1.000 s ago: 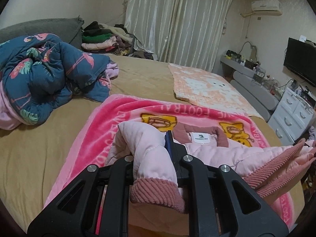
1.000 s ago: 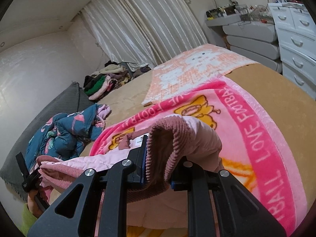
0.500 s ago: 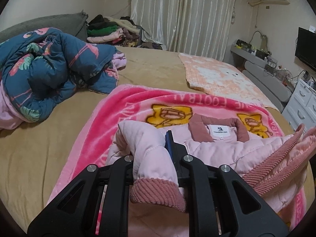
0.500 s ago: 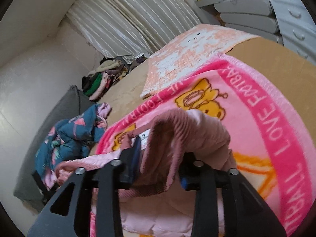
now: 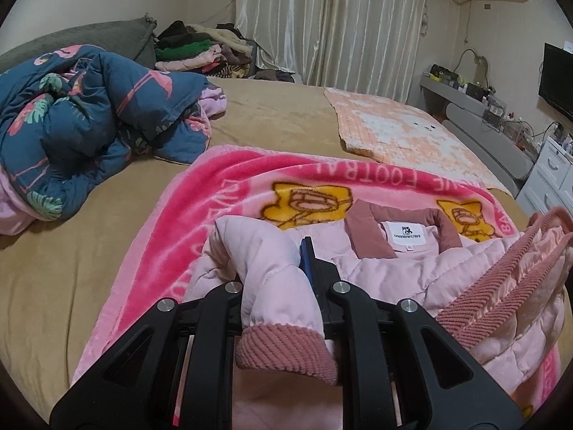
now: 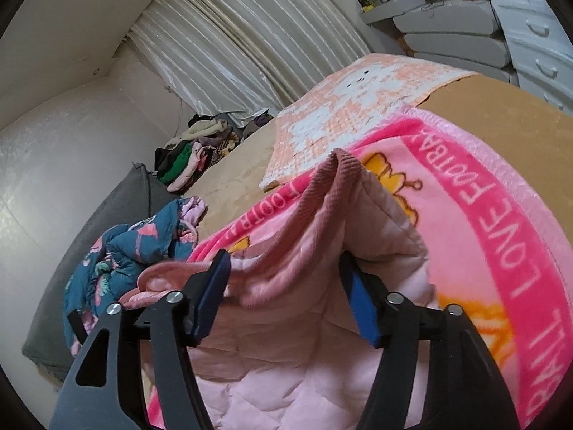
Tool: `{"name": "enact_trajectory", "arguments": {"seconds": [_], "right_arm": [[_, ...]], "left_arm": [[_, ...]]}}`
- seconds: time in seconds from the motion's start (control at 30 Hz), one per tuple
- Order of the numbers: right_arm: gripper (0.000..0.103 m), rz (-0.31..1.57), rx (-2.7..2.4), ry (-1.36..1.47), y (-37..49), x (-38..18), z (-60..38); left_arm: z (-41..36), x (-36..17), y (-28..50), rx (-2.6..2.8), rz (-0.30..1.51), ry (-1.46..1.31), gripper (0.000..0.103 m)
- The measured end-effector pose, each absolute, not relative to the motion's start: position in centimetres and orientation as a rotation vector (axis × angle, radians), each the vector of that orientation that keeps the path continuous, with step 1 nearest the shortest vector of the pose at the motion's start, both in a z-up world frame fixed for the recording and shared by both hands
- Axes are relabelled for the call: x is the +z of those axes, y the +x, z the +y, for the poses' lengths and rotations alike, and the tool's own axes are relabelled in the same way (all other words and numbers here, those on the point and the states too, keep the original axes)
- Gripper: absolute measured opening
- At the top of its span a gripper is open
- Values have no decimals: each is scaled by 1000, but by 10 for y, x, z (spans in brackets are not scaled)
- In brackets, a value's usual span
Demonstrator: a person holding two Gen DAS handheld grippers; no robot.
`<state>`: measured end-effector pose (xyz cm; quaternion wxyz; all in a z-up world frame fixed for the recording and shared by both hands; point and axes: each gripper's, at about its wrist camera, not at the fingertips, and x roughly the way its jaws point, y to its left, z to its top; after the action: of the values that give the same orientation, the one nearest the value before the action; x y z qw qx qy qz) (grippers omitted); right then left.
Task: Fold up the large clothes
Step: 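Lay the hem over the folded top and open both tools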
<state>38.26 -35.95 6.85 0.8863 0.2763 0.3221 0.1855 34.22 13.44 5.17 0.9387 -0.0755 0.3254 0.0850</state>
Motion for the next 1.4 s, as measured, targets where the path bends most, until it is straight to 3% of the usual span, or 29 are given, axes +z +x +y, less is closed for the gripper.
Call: {"name": "enact_trajectory", "arguments": {"seconds": [0.1, 0.33, 0.5, 0.83, 1.2, 1.33, 1.4], "right_arm": [[67, 656, 379, 543, 380, 70, -359], [83, 635, 365, 400, 362, 69, -347], [87, 680, 347, 288, 351, 50, -330], [87, 751, 364, 259, 333, 17, -316], [88, 702, 340, 211, 305, 38, -323], [88, 687, 341, 206, 298, 44, -325], [88, 676, 338, 194, 293, 48, -325]], "left_arm": [[133, 50, 344, 169, 667, -153, 9], [129, 46, 348, 168, 670, -149, 11], [128, 47, 348, 163, 671, -151, 14], [119, 54, 338, 139, 657, -146, 38], [108, 78, 311, 78, 615, -173, 65], [103, 91, 299, 75, 584, -157, 80], [100, 98, 293, 73, 567, -142, 81]]}}
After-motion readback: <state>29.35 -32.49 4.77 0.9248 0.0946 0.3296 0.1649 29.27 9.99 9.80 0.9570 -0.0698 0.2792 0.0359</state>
